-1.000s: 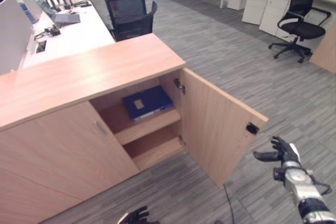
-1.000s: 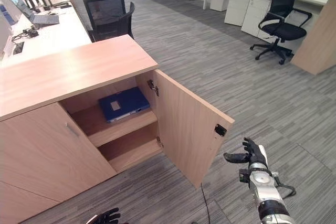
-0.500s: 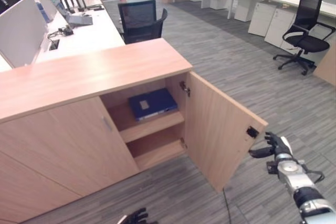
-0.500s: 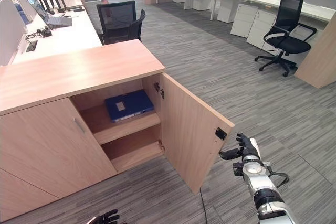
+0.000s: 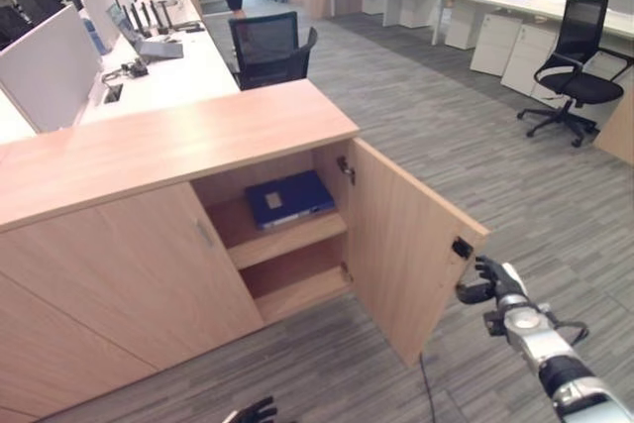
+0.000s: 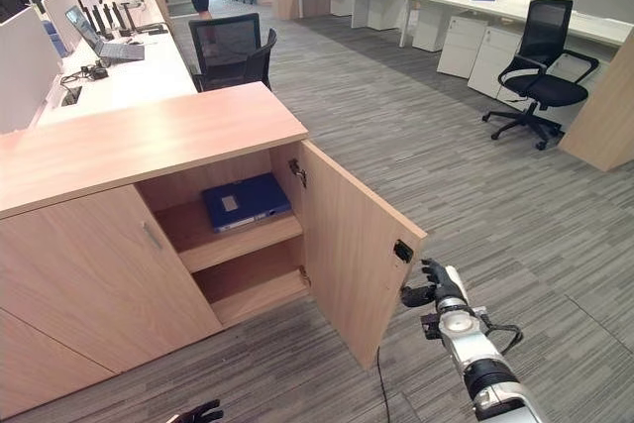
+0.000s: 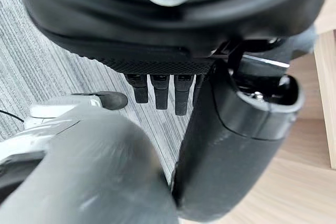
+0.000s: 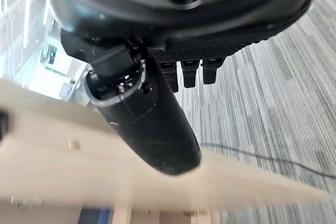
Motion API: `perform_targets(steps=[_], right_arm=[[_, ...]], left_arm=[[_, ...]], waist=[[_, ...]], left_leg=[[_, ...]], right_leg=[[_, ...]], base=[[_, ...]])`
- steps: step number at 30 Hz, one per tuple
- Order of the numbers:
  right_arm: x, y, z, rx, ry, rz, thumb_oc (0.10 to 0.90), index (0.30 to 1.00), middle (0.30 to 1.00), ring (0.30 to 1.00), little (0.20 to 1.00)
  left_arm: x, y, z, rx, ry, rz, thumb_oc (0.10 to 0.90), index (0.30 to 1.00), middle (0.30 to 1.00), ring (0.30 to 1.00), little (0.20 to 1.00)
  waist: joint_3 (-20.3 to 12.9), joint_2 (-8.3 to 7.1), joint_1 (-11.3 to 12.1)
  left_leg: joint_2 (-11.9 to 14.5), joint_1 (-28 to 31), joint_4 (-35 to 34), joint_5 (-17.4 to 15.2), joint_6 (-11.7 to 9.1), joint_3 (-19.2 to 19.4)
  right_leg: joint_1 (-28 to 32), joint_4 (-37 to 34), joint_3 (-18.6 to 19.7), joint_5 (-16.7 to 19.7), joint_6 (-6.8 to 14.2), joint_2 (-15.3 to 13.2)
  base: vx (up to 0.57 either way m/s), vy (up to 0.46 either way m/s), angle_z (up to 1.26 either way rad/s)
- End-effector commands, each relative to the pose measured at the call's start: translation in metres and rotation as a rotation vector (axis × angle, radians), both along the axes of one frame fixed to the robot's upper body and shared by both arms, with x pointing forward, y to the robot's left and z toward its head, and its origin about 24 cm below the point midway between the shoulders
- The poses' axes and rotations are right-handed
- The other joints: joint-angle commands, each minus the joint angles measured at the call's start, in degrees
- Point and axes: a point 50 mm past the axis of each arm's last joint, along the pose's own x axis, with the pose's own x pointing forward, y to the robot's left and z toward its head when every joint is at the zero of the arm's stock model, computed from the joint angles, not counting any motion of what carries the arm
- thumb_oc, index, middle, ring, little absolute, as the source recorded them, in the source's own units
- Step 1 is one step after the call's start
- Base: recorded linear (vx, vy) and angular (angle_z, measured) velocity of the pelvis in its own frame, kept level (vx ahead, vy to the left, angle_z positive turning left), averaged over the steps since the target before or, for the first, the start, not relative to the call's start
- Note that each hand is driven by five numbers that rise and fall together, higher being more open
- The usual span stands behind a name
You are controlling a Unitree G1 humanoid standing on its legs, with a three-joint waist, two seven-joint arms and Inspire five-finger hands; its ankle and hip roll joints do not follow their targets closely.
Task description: Put the empty folder in the office cabinet
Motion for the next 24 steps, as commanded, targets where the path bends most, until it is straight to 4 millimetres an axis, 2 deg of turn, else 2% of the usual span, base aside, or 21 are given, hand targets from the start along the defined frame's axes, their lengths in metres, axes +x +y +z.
perform_targets(steps=[1, 7, 10, 11, 12, 14, 15, 16, 17, 18, 19, 20, 22, 23, 24], right_arm=[[0.071, 0.107, 0.086, 0.298, -0.443, 0.328, 0.800, 0.900, 0.900, 0.900, 0.900], [0.061, 0.125, 0.092, 0.368, -0.484, 0.406, 0.800, 0.900, 0.900, 0.900, 0.900], [0.057, 0.126, 0.100, 0.383, -0.529, 0.423, 0.800, 0.900, 0.900, 0.900, 0.900], [0.055, 0.124, 0.103, 0.377, -0.544, 0.431, 0.800, 0.900, 0.900, 0.900, 0.900], [0.053, 0.122, 0.104, 0.368, -0.551, 0.434, 0.800, 0.900, 0.900, 0.900, 0.900], [0.051, 0.119, 0.107, 0.351, -0.563, 0.444, 0.800, 0.900, 0.900, 0.900, 0.900], [0.049, 0.116, 0.107, 0.345, -0.563, 0.444, 0.800, 0.900, 0.900, 0.900, 0.900], [0.049, 0.116, 0.107, 0.345, -0.562, 0.444, 0.800, 0.900, 0.900, 0.900, 0.900], [0.047, 0.116, 0.107, 0.348, -0.565, 0.442, 0.800, 0.900, 0.900, 0.900, 0.900], [0.045, 0.115, 0.105, 0.351, -0.560, 0.437, 0.800, 0.900, 0.900, 0.900, 0.900], [0.044, 0.114, 0.105, 0.356, -0.562, 0.429, 0.800, 0.900, 0.900, 0.900, 0.900], [0.042, 0.114, 0.104, 0.374, -0.565, 0.414, 0.800, 0.900, 0.900, 0.900, 0.900], [0.042, 0.114, 0.104, 0.375, -0.565, 0.413, 0.800, 0.900, 0.900, 0.900, 0.900], [0.044, 0.113, 0.108, 0.387, -0.590, 0.390, 0.800, 0.900, 0.900, 0.900, 0.900], [0.044, 0.113, 0.108, 0.387, -0.591, 0.390, 0.800, 0.900, 0.900, 0.900, 0.900]], left_arm=[[0.025, 0.019, 0.010, 0.094, -0.068, -0.071, 0.800, 0.900, 0.900, 0.900, 0.900], [0.031, 0.016, 0.011, 0.093, -0.094, -0.061, 0.800, 0.900, 0.900, 0.900, 0.900], [0.045, 0.014, 0.015, 0.093, -0.136, -0.068, 0.800, 0.900, 0.900, 0.900, 0.900], [0.049, 0.013, 0.016, 0.092, -0.148, -0.067, 0.800, 0.900, 0.900, 0.900, 0.900], [0.050, 0.011, 0.016, 0.090, -0.151, -0.065, 0.800, 0.900, 0.900, 0.900, 0.900], [0.053, 0.007, 0.016, 0.083, -0.155, -0.065, 0.800, 0.900, 0.900, 0.900, 0.900], [0.050, 0.005, 0.014, 0.085, -0.135, -0.091, 0.800, 0.900, 0.900, 0.900, 0.900], [0.049, 0.005, 0.014, 0.085, -0.134, -0.091, 0.800, 0.900, 0.900, 0.900, 0.900], [0.046, 0.006, 0.013, 0.089, -0.122, -0.097, 0.800, 0.900, 0.900, 0.900, 0.900], [0.042, 0.007, 0.011, 0.097, -0.108, -0.100, 0.800, 0.900, 0.900, 0.900, 0.900], [0.037, 0.008, 0.010, 0.106, -0.092, -0.103, 0.800, 0.900, 0.900, 0.900, 0.900], [0.031, 0.011, 0.008, 0.117, -0.072, -0.102, 0.800, 0.900, 0.900, 0.900, 0.900], [0.031, 0.011, 0.009, 0.117, -0.072, -0.103, 0.800, 0.900, 0.900, 0.900, 0.900], [0.031, 0.013, 0.009, 0.121, -0.072, -0.109, 0.800, 0.900, 0.900, 0.900, 0.900], [0.031, 0.014, 0.009, 0.122, -0.072, -0.109, 0.800, 0.900, 0.900, 0.900, 0.900]], waist=[[2.32, -3.06, 5.24], [3.17, -2.97, 6.21], [4.83, -3.40, 7.18], [5.02, -3.61, 7.15], [5.21, -3.79, 6.97], [5.38, -4.06, 5.78], [4.73, -3.84, 3.59], [4.77, -3.82, 3.73], [4.36, -3.56, 3.32], [3.93, -3.14, 3.25], [3.61, -2.95, 3.42], [3.34, -3.12, 4.20], [3.36, -3.19, 4.09], [3.33, -3.54, 5.78], [3.32, -3.62, 5.73]], left_leg=[[-6.26, 4.41, 1.08, -5.38, 0.92, -0.66], [-6.03, 2.60, 1.90, -4.74, 0.25, -3.23], [-6.64, -2.25, 4.68, -3.67, -1.21, -5.58], [-6.65, -3.82, 5.81, -3.69, -1.47, -5.13], [-6.38, -4.83, 6.88, -3.73, -1.49, -3.61], [-3.51, -4.96, 7.98, -3.59, -1.10, 5.71], [0.95, -2.37, 7.03, -2.93, -1.36, 17.71], [0.97, -2.16, 6.88, -2.88, -1.39, 17.88], [1.66, -1.47, 6.49, -2.61, -1.57, 20.20], [1.47, -1.06, 5.94, -2.56, -1.53, 20.68], [0.91, -1.02, 5.76, -2.69, -1.45, 20.12], [-0.81, -0.94, 5.57, -3.53, -0.44, 18.30], [-0.91, -0.95, 5.59, -3.55, -0.39, 18.19], [-3.20, -1.31, 5.66, -4.95, 1.53, 16.25], [-3.32, -1.37, 5.70, -4.98, 1.60, 16.19]], right_leg=[[4.80, 1.93, -2.55, -9.98, 0.97, -2.15], [4.45, 2.24, -3.90, -10.56, 0.56, -1.87], [3.78, 2.47, -7.02, -10.73, 0.40, -2.75], [3.63, 2.31, -8.59, -10.70, 0.52, -3.30], [3.45, 2.24, -9.63, -10.50, 0.63, -3.83], [3.15, 2.43, -12.60, -9.77, 1.04, -5.50], [3.26, 2.99, -15.49, -9.71, 1.38, -6.38], [3.27, 3.00, -15.33, -9.71, 1.36, -6.36], [3.43, 3.39, -15.99, -9.80, 1.48, -6.47], [4.04, 3.68, -16.59, -9.95, 1.74, -6.59], [4.58, 4.13, -16.89, -10.05, 1.88, -6.95], [5.66, 5.48, -17.88, -10.29, 2.13, -8.10], [5.72, 5.56, -18.01, -10.35, 2.20, -8.21], [5.90, 9.62, -19.54, -10.59, 2.87, -10.75], [5.82, 9.82, -19.59, -10.69, 2.94, -10.91]], base=[[0.00, -0.036, 0.18], [-0.02, -0.026, 0.18], [-0.13, -0.017, 0.45], [-0.09, 0.028, 0.82], [-0.09, 0.088, 0.82], [-0.06, 0.209, 0.68], [-0.03, 0.220, 0.44], [0.00, 0.213, 0.63], [0.07, 0.125, 0.79], [0.11, 0.181, 1.14], [0.18, 0.267, 1.57], [0.12, 0.198, 1.37], [0.07, 0.165, 0.79], [0.06, 0.189, 0.64], [0.10, 0.350, 1.12]])
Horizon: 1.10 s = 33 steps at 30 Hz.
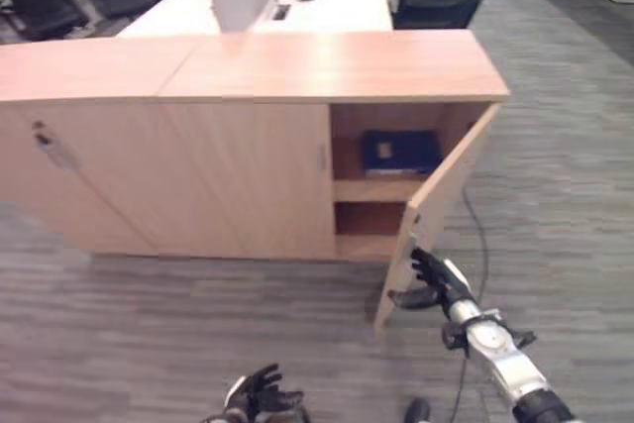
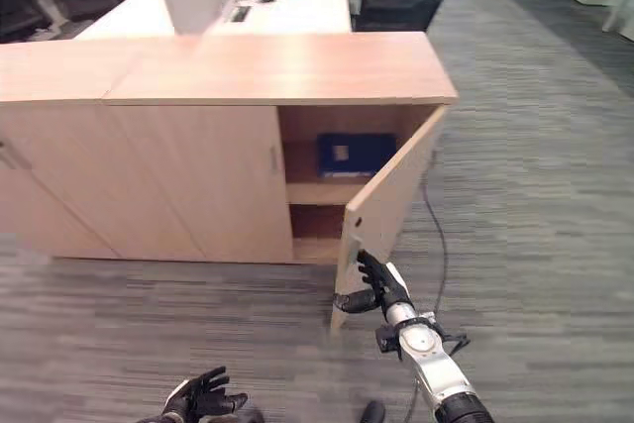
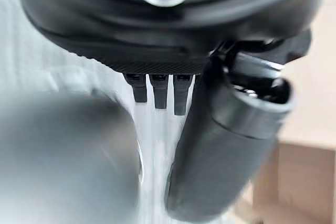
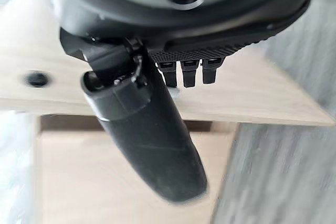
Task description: Put the empty folder in the office cabinet
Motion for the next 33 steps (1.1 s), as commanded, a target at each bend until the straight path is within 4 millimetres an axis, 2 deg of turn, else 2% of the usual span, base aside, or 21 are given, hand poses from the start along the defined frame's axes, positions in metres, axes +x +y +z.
perform_targets(steps=[1, 2, 3, 4, 6, 7, 8, 10, 11, 12, 14, 15, 17, 18, 19, 20, 21, 22, 23, 28, 33], right_arm=[[0.052, 0.033, 0.089, 0.116, -0.421, 0.097, 0.800, 0.900, 0.900, 0.900, 0.900], [0.052, 0.033, 0.089, 0.116, -0.421, 0.097, 0.800, 0.900, 0.900, 0.900, 0.900], [0.060, 0.028, 0.098, 0.115, -0.451, 0.056, 0.800, 0.900, 0.900, 0.900, 0.900], [0.063, 0.025, 0.103, 0.132, -0.467, 0.026, 0.800, 0.900, 0.900, 0.900, 0.900], [0.065, 0.020, 0.106, 0.145, -0.478, -0.008, 0.800, 0.900, 0.900, 0.900, 0.900], [0.066, 0.000, 0.110, 0.171, -0.500, -0.102, 0.800, 0.900, 0.900, 0.900, 0.900], [0.066, 0.000, 0.111, 0.171, -0.500, -0.102, 0.800, 0.900, 0.900, 0.900, 0.900], [0.068, -0.020, 0.113, 0.189, -0.511, -0.195, 0.800, 0.900, 0.900, 0.900, 0.900], [0.068, -0.051, 0.120, 0.169, -0.536, -0.306, 0.800, 0.900, 0.900, 0.900, 0.900], [0.068, -0.051, 0.120, 0.169, -0.536, -0.306, 0.800, 0.900, 0.900, 0.900, 0.900], [0.062, -0.084, 0.124, 0.121, -0.544, -0.415, 0.800, 0.900, 0.900, 0.900, 0.900], [0.055, -0.112, 0.127, 0.088, -0.547, -0.521, 0.800, 0.900, 0.900, 0.900, 0.900], [0.050, -0.139, 0.129, 0.044, -0.533, -0.606, 0.800, 0.900, 0.900, 0.900, 0.900], [0.050, -0.140, 0.130, 0.043, -0.534, -0.606, 0.800, 0.900, 0.900, 0.900, 0.900], [0.046, -0.154, 0.132, 0.014, -0.522, -0.652, 0.800, 0.900, 0.900, 0.900, 0.900], [0.047, -0.159, 0.133, 0.000, -0.512, -0.650, 0.800, 0.900, 0.900, 0.900, 0.900], [0.044, -0.173, 0.133, -0.016, -0.484, -0.692, 0.800, 0.900, 0.900, 0.900, 0.900], [0.044, -0.173, 0.134, -0.015, -0.485, -0.692, 0.800, 0.900, 0.900, 0.900, 0.900], [0.038, -0.189, 0.136, -0.047, -0.451, -0.721, 0.800, 0.900, 0.900, 0.900, 0.900], [0.035, -0.209, 0.148, -0.135, -0.403, -0.717, 0.800, 0.900, 0.900, 0.900, 0.900], [0.038, -0.212, 0.155, -0.182, -0.387, -0.687, 0.800, 0.900, 0.900, 0.900, 0.900]], left_arm=[[-0.002, 0.021, 0.008, 0.081, -0.017, -0.087, 0.800, 0.900, 0.900, 0.900, 0.900], [-0.002, 0.021, 0.008, 0.082, -0.017, -0.087, 0.800, 0.900, 0.900, 0.900, 0.900], [-0.004, 0.026, 0.009, 0.092, -0.024, -0.074, 0.800, 0.900, 0.900, 0.900, 0.900], [-0.002, 0.029, 0.011, 0.096, -0.033, -0.066, 0.800, 0.900, 0.900, 0.900, 0.900], [-0.001, 0.031, 0.012, 0.101, -0.038, -0.060, 0.800, 0.900, 0.900, 0.900, 0.900], [0.001, 0.036, 0.015, 0.108, -0.058, -0.031, 0.800, 0.900, 0.900, 0.900, 0.900], [0.002, 0.036, 0.015, 0.108, -0.058, -0.032, 0.800, 0.900, 0.900, 0.900, 0.900], [0.001, 0.041, 0.016, 0.119, -0.062, -0.007, 0.800, 0.900, 0.900, 0.900, 0.900], [0.001, 0.046, 0.017, 0.137, -0.057, -0.011, 0.800, 0.900, 0.900, 0.900, 0.900], [0.001, 0.046, 0.017, 0.137, -0.057, -0.011, 0.800, 0.900, 0.900, 0.900, 0.900], [0.001, 0.051, 0.018, 0.158, -0.049, -0.025, 0.800, 0.900, 0.900, 0.900, 0.900], [-0.005, 0.056, 0.017, 0.175, -0.030, -0.014, 0.800, 0.900, 0.900, 0.900, 0.900], [-0.015, 0.059, 0.015, 0.181, 0.002, -0.010, 0.800, 0.900, 0.900, 0.900, 0.900], [-0.014, 0.058, 0.015, 0.180, 0.002, -0.010, 0.800, 0.900, 0.900, 0.900, 0.900], [-0.019, 0.059, 0.014, 0.181, 0.015, -0.012, 0.800, 0.900, 0.900, 0.900, 0.900], [-0.026, 0.072, 0.013, 0.198, 0.067, -0.002, 0.800, 0.900, 0.900, 0.900, 0.900], [-0.021, 0.088, 0.019, 0.234, 0.077, -0.003, 0.800, 0.900, 0.900, 0.900, 0.900], [-0.021, 0.087, 0.019, 0.233, 0.076, -0.004, 0.800, 0.900, 0.900, 0.900, 0.900], [-0.022, 0.095, 0.022, 0.244, 0.087, 0.000, 0.800, 0.900, 0.900, 0.900, 0.900], [-0.023, 0.105, 0.025, 0.249, 0.093, 0.027, 0.800, 0.900, 0.900, 0.900, 0.900], [-0.025, 0.111, 0.028, 0.254, 0.095, 0.046, 0.800, 0.900, 0.900, 0.900, 0.900]], waist=[[0.55, -1.59, 4.92], [0.54, -1.62, 4.92], [1.02, -1.14, 5.46], [1.59, -0.91, 5.62], [1.54, -0.44, 5.71], [2.10, 0.21, 5.17], [1.97, 0.33, 5.21], [2.10, 0.60, 4.87], [2.24, 0.27, 4.19], [2.25, 0.31, 4.16], [2.42, -0.44, 2.97], [1.82, -1.21, 3.22], [1.09, -1.48, 3.63], [1.09, -1.41, 3.63], [0.78, -1.58, 3.94], [0.52, -1.46, 3.52], [0.02, -1.53, 2.83], [0.11, -1.49, 2.83], [-0.38, -1.50, 2.26], [-1.23, -1.25, 1.20], [-1.34, -0.84, 0.67]], left_leg=[[-2.60, 3.86, -10.48, 6.80, -0.90, -4.10], [-2.63, 3.84, -10.48, 6.80, -0.89, -4.09], [-4.24, 4.67, -11.00, 5.90, 0.78, -5.15], [-4.97, 4.95, -11.32, 5.83, 1.48, -5.90], [-5.02, 4.93, -11.66, 5.98, 1.77, -6.68], [-5.85, 6.40, -12.96, 5.91, 1.88, -10.02], [-5.70, 6.19, -12.96, 6.06, 1.87, -10.02], [-5.99, 6.78, -13.41, 6.00, 1.28, -12.57], [-6.20, 7.20, -13.65, 5.44, 0.61, -14.76], [-6.17, 7.19, -13.64, 5.43, 0.60, -14.80], [-6.85, 7.58, -13.42, 4.99, 0.18, -17.71], [-7.33, 7.61, -13.24, 4.30, 0.19, -18.86], [-7.25, 7.80, -13.45, 4.25, 0.01, -19.18], [-7.23, 7.82, -13.50, 4.27, 0.00, -19.22], [-7.13, 7.85, -13.53, 4.33, -0.15, -19.43], [-6.96, 8.11, -13.78, 4.35, -0.40, -19.46], [-6.57, 8.56, -14.06, 4.33, -0.82, -19.46], [-6.54, 8.64, -14.10, 4.33, -0.84, -19.48], [-5.94, 9.24, -14.49, 4.54, -1.45, -19.42], [-4.12, 10.42, -15.22, 5.12, -3.08, -18.75], [-2.38, 11.06, -15.59, 5.97, -4.38, -18.06]], right_leg=[[10.88, 4.36, -2.39, -4.10, 1.49, -2.04], [10.83, 4.42, -2.37, -4.13, 1.50, -2.09], [8.53, 12.24, -1.50, 0.77, 3.58, -5.10], [6.08, 16.65, 0.51, 2.38, 4.49, -6.29], [4.49, 18.39, 2.47, 2.36, 4.69, -5.64], [2.04, 18.98, 8.58, -0.36, 4.01, -2.38], [1.95, 18.68, 8.52, -0.07, 3.93, -2.18], [1.88, 13.48, 10.76, -2.84, 2.95, -0.10], [1.01, 7.18, 12.60, -3.07, 2.49, 0.37], [1.07, 7.11, 12.54, -3.04, 2.48, 0.41], [1.32, 2.75, 17.80, -2.82, 3.46, 1.28], [2.65, 1.69, 18.87, -2.50, 3.40, 1.27], [3.63, 0.89, 18.15, -2.03, 3.42, 1.14], [3.69, 0.81, 18.09, -2.00, 3.42, 1.16], [4.15, 0.27, 17.62, -2.24, 3.32, 1.34], [4.65, -0.43, 17.46, -2.29, 3.28, 1.58], [5.46, -1.37, 17.44, -2.61, 3.03, 2.10], [5.57, -1.45, 17.40, -2.60, 3.01, 2.13], [6.50, -2.43, 17.07, -2.84, 2.69, 2.75], [8.60, -5.37, 16.65, -3.31, 1.70, 4.41], [9.67, -7.25, 16.60, -3.41, 0.93, 5.75]], base=[[0.04, 0.166, 1.22], [0.10, 0.337, 1.09], [0.07, 0.242, 0.75], [0.10, 0.294, 0.58], [0.08, 0.118, 0.43], [0.07, 0.061, 0.47], [0.15, 0.047, 0.74], [0.15, -0.101, 0.70], [0.12, -0.147, 0.53], [0.16, -0.153, 0.61], [0.12, -0.082, 1.01], [0.10, -0.121, 1.39], [0.08, -0.112, 0.82], [0.05, -0.070, 0.16], [0.05, -0.054, -0.07], [0.10, -0.124, -0.14], [0.08, -0.090, -0.18], [0.09, -0.145, -0.03], [0.04, -0.076, -0.07], [0.04, -0.129, -0.06], [0.00, -0.121, -0.12]])
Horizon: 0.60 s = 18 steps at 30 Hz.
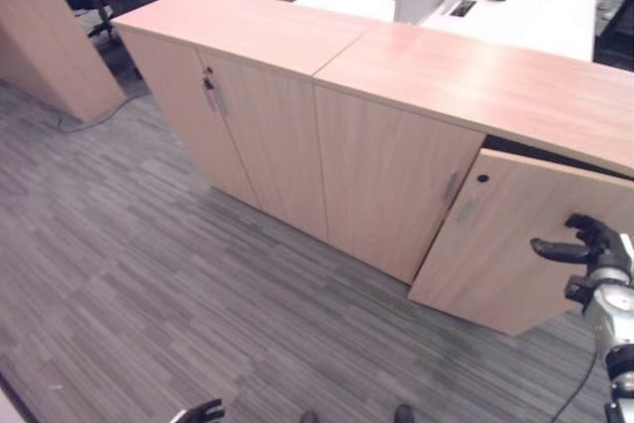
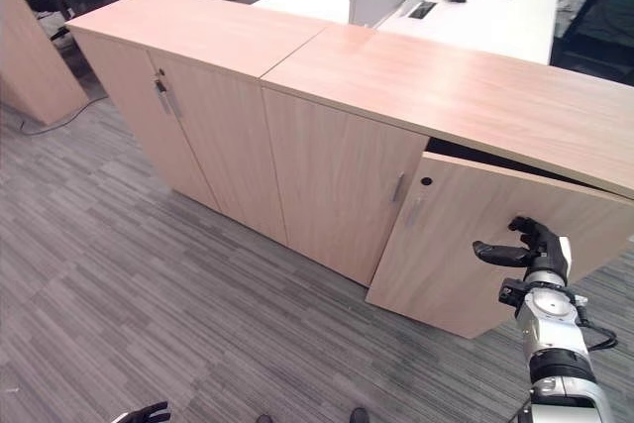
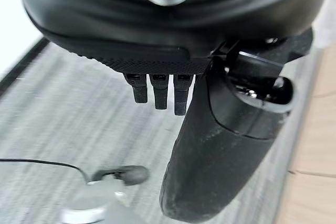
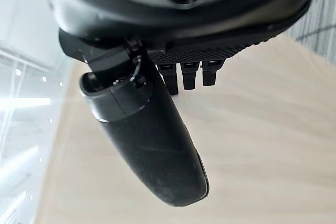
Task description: Put the empty folder in the office cabinet
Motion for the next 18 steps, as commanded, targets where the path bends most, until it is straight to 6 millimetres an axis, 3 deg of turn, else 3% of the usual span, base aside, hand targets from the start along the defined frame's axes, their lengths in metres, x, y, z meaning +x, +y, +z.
perform_targets(steps=[1, 11, 18], right_arm=[[0.028, -0.010, 0.078, -0.136, -0.210, 0.042, 0.800, 0.900, 0.900, 0.900, 0.900], [0.046, 0.007, 0.077, -0.119, -0.189, 0.125, 0.800, 0.900, 0.900, 0.900, 0.900], [0.069, 0.024, 0.102, -0.183, -0.207, 0.185, 0.800, 0.900, 0.900, 0.900, 0.900]], left_arm=[[0.000, 0.032, 0.014, 0.080, -0.004, 0.004, 0.800, 0.900, 0.900, 0.900, 0.900], [-0.005, 0.030, 0.012, 0.065, 0.031, -0.034, 0.800, 0.900, 0.900, 0.900, 0.900], [-0.004, 0.020, 0.007, 0.041, 0.043, -0.079, 0.800, 0.900, 0.900, 0.900, 0.900]], waist=[[-3.63, 0.10, 1.25], [-3.54, 1.60, 0.85], [-3.52, 2.76, 1.32]], left_leg=[[3.43, -0.25, -0.05, -2.04, -4.28, 1.11], [6.20, 0.10, -0.16, 0.06, -6.24, 1.74], [6.80, -0.47, -0.27, 1.22, -7.03, 1.78]], right_leg=[[3.18, 3.36, -2.10, -7.44, 3.53, -2.60], [4.58, 1.37, -2.48, -8.12, 2.06, -0.03], [4.73, 0.51, -3.28, -8.43, 1.69, 0.52]], base=[[-0.02, -0.157, -0.21], [0.00, -0.085, -0.04], [0.00, -0.020, 0.00]])
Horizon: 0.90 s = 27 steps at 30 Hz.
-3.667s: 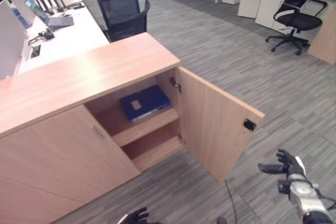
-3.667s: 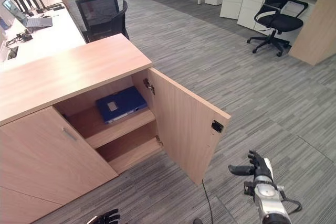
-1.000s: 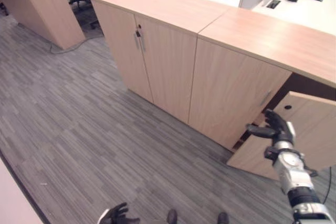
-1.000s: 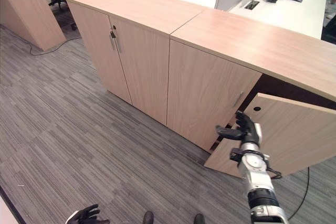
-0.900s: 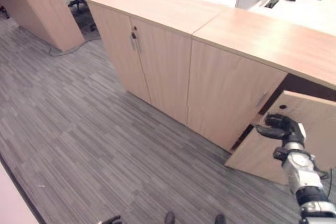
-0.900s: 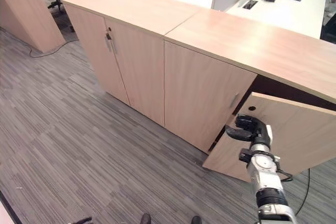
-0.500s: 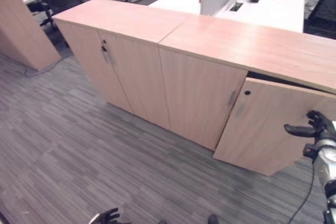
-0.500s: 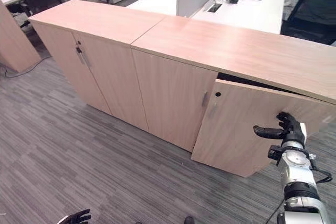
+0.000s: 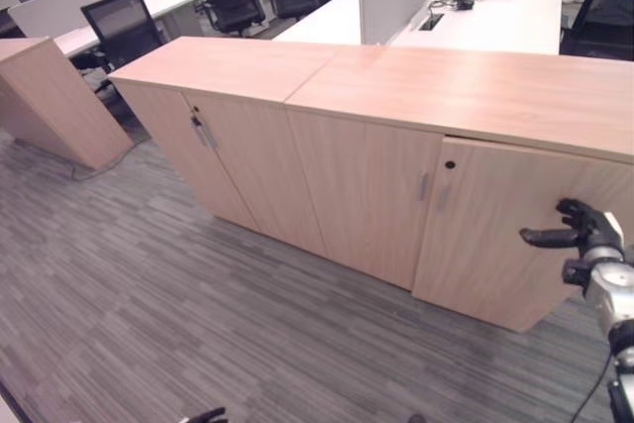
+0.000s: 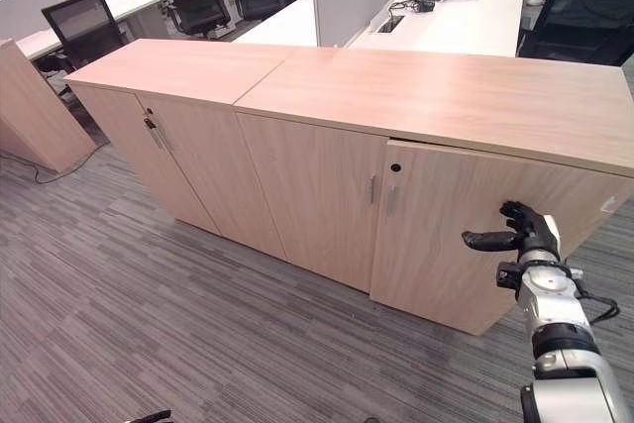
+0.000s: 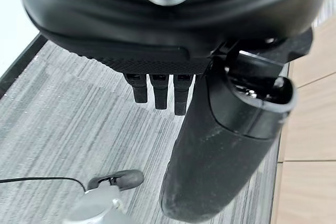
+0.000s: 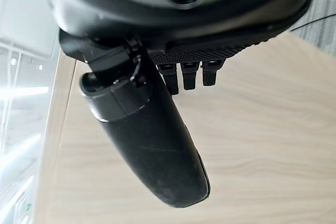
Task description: Put the empty folder in the office cabinet
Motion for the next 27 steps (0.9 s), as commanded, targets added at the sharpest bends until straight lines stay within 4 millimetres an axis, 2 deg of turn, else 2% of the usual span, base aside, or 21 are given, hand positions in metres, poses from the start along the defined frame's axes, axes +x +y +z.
perform_targets(steps=[1, 2, 3, 4, 6, 9, 10, 11, 13, 15, 17, 19, 20, 21, 24, 25, 26, 27], right_arm=[[0.035, 0.008, 0.082, -0.112, -0.268, 0.053, 0.800, 0.900, 0.900, 0.900, 0.900], [0.036, 0.008, 0.084, -0.115, -0.266, 0.049, 0.800, 0.900, 0.900, 0.900, 0.900], [0.045, 0.013, 0.083, -0.082, -0.260, 0.007, 0.800, 0.900, 0.900, 0.900, 0.900], [0.046, 0.014, 0.084, -0.083, -0.262, 0.009, 0.800, 0.900, 0.900, 0.900, 0.900], [0.048, 0.016, 0.083, -0.047, -0.264, -0.007, 0.800, 0.900, 0.900, 0.900, 0.900], [0.047, 0.027, 0.068, 0.015, -0.281, 0.041, 0.800, 0.900, 0.900, 0.900, 0.900], [0.047, 0.043, 0.059, 0.063, -0.324, 0.104, 0.800, 0.900, 0.900, 0.900, 0.900], [0.046, 0.043, 0.058, 0.065, -0.323, 0.103, 0.800, 0.900, 0.900, 0.900, 0.900], [0.037, 0.063, 0.036, 0.142, -0.352, 0.163, 0.800, 0.900, 0.900, 0.900, 0.900], [0.018, 0.079, 0.007, 0.199, -0.340, 0.207, 0.800, 0.900, 0.900, 0.900, 0.900], [-0.003, 0.086, -0.017, 0.248, -0.318, 0.204, 0.800, 0.900, 0.900, 0.900, 0.900], [-0.027, 0.096, -0.048, 0.277, -0.236, 0.212, 0.800, 0.900, 0.900, 0.900, 0.900], [-0.049, 0.105, -0.074, 0.312, -0.156, 0.217, 0.800, 0.900, 0.900, 0.900, 0.900], [-0.050, 0.105, -0.074, 0.312, -0.155, 0.217, 0.800, 0.900, 0.900, 0.900, 0.900], [-0.077, 0.116, -0.106, 0.293, -0.003, 0.255, 0.800, 0.900, 0.900, 0.900, 0.900], [-0.078, 0.117, -0.106, 0.293, -0.002, 0.255, 0.800, 0.900, 0.900, 0.900, 0.900], [-0.097, 0.122, -0.129, 0.234, 0.145, 0.299, 0.800, 0.900, 0.900, 0.900, 0.900], [-0.097, 0.122, -0.130, 0.234, 0.145, 0.299, 0.800, 0.900, 0.900, 0.900, 0.900]], left_arm=[[0.016, 0.026, 0.013, 0.082, -0.029, -0.041, 0.800, 0.900, 0.900, 0.900, 0.900], [0.017, 0.025, 0.013, 0.081, -0.030, -0.043, 0.800, 0.900, 0.900, 0.900, 0.900], [0.070, -0.014, 0.012, 0.027, -0.180, -0.098, 0.800, 0.900, 0.900, 0.900, 0.900], [0.071, -0.015, 0.012, 0.027, -0.182, -0.097, 0.800, 0.900, 0.900, 0.900, 0.900], [0.056, -0.017, 0.006, 0.024, -0.145, -0.067, 0.800, 0.900, 0.900, 0.900, 0.900], [0.044, -0.023, 0.001, 0.000, -0.118, -0.041, 0.800, 0.900, 0.900, 0.900, 0.900], [0.045, -0.024, 0.001, -0.010, -0.127, -0.013, 0.800, 0.900, 0.900, 0.900, 0.900], [0.045, -0.024, 0.001, -0.008, -0.126, -0.014, 0.800, 0.900, 0.900, 0.900, 0.900], [0.046, -0.025, 0.000, -0.015, -0.138, 0.021, 0.800, 0.900, 0.900, 0.900, 0.900], [0.050, -0.022, 0.002, -0.008, -0.158, 0.063, 0.800, 0.900, 0.900, 0.900, 0.900], [0.052, -0.019, 0.003, 0.006, -0.165, 0.080, 0.800, 0.900, 0.900, 0.900, 0.900], [0.055, -0.019, 0.003, 0.018, -0.175, 0.097, 0.800, 0.900, 0.900, 0.900, 0.900], [0.060, -0.020, 0.005, 0.016, -0.198, 0.109, 0.800, 0.900, 0.900, 0.900, 0.900], [0.060, -0.020, 0.005, 0.016, -0.196, 0.109, 0.800, 0.900, 0.900, 0.900, 0.900], [0.067, -0.018, 0.008, 0.019, -0.229, 0.133, 0.800, 0.900, 0.900, 0.900, 0.900], [0.067, -0.018, 0.008, 0.019, -0.228, 0.134, 0.800, 0.900, 0.900, 0.900, 0.900], [0.074, -0.016, 0.012, 0.027, -0.254, 0.129, 0.800, 0.900, 0.900, 0.900, 0.900], [0.074, -0.016, 0.012, 0.027, -0.254, 0.129, 0.800, 0.900, 0.900, 0.900, 0.900]], waist=[[-1.05, -4.39, 2.26], [-1.10, -4.34, 2.30], [-1.19, -4.85, 1.92], [-1.11, -4.78, 1.85], [-0.83, -4.72, 2.22], [-0.70, -4.64, 2.16], [-0.54, -4.56, 1.73], [-0.61, -4.64, 1.79], [-0.46, -4.63, 1.00], [-0.46, -4.72, 0.06], [-0.68, -4.91, -0.62], [-0.68, -4.99, -1.83], [-0.81, -5.08, -2.71], [-0.88, -5.11, -2.64], [-0.88, -5.25, -4.00], [-0.90, -5.27, -3.98], [-0.86, -5.32, -4.97], [-0.84, -5.32, -4.93]], left_leg=[[2.48, -0.80, -0.35, 0.90, -4.09, 1.12], [2.48, -0.94, -0.36, 0.97, -4.11, 0.99], [2.47, -1.09, -0.36, 0.89, -4.14, 0.85], [2.46, -1.11, -0.36, 0.89, -4.14, 0.83], [2.36, -1.38, -0.36, 0.87, -4.07, 0.69], [2.20, -1.54, -0.36, 0.60, -3.88, 0.62], [2.14, -1.33, -0.36, 0.29, -3.72, 0.77], [2.14, -1.29, -0.36, 0.27, -3.71, 0.78], [2.11, -1.00, -0.36, -0.07, -3.48, 1.06], [2.12, -0.51, -0.36, -0.53, -3.24, 1.55], [2.08, 0.00, -0.36, -0.95, -3.05, 1.98], [2.11, 0.52, -0.36, -1.30, -2.94, 2.66], [2.17, 1.02, -0.34, -1.60, -2.88, 3.38], [2.17, 1.07, -0.35, -1.62, -2.87, 3.44], [2.19, 1.99, -0.26, -2.14, -2.73, 4.64], [2.19, 2.04, -0.27, -2.16, -2.73, 4.69], [2.31, 2.85, -0.17, -2.57, -2.69, 5.75], [2.31, 2.90, -0.18, -2.58, -2.69, 5.82]], right_leg=[[4.91, 0.51, -3.57, -7.25, 3.35, -3.66], [4.89, 0.51, -3.56, -7.29, 3.27, -3.58], [4.86, 0.51, -3.56, -7.32, 3.22, -3.52], [4.84, 0.51, -3.57, -7.33, 3.22, -3.52], [4.77, 0.51, -3.57, -7.25, 3.16, -3.59], [4.62, 0.51, -3.60, -7.17, 3.14, -3.64], [4.58, 0.57, -3.35, -7.06, 3.12, -3.66], [4.62, 0.57, -3.35, -7.07, 3.12, -3.66], [4.56, 0.74, -2.94, -7.06, 3.05, -3.66], [4.44, 1.00, -2.32, -7.03, 3.02, -3.75], [4.41, 1.22, -1.94, -7.03, 3.03, -3.82], [4.21, 1.49, -1.34, -6.91, 3.10, -3.95], [3.96, 1.79, -0.75, -6.85, 3.15, -4.06], [3.95, 1.82, -0.69, -6.87, 3.15, -4.07], [3.66, 2.31, 0.31, -6.88, 3.30, -4.26], [3.67, 2.33, 0.36, -6.90, 3.31, -4.26], [3.51, 2.68, 1.30, -6.96, 3.47, -4.46], [3.51, 2.70, 1.36, -6.97, 3.47, -4.46]], base=[[0.00, 0.000, 0.00], [0.04, -0.021, 0.02], [0.04, -0.021, 0.02], [0.03, -0.012, 0.01], [0.00, 0.000, 0.00], [0.00, 0.022, 0.00], [0.00, 0.000, 0.00], [0.02, 0.033, 0.00], [0.00, 0.000, 0.00], [0.01, 0.012, 0.03], [0.03, 0.027, 0.03], [0.03, 0.030, -0.13], [0.02, 0.029, -0.06], [0.03, 0.027, -0.11], [0.02, 0.021, -0.28], [0.02, 0.037, -0.21], [0.01, 0.026, -0.19], [0.01, 0.045, -0.33]])
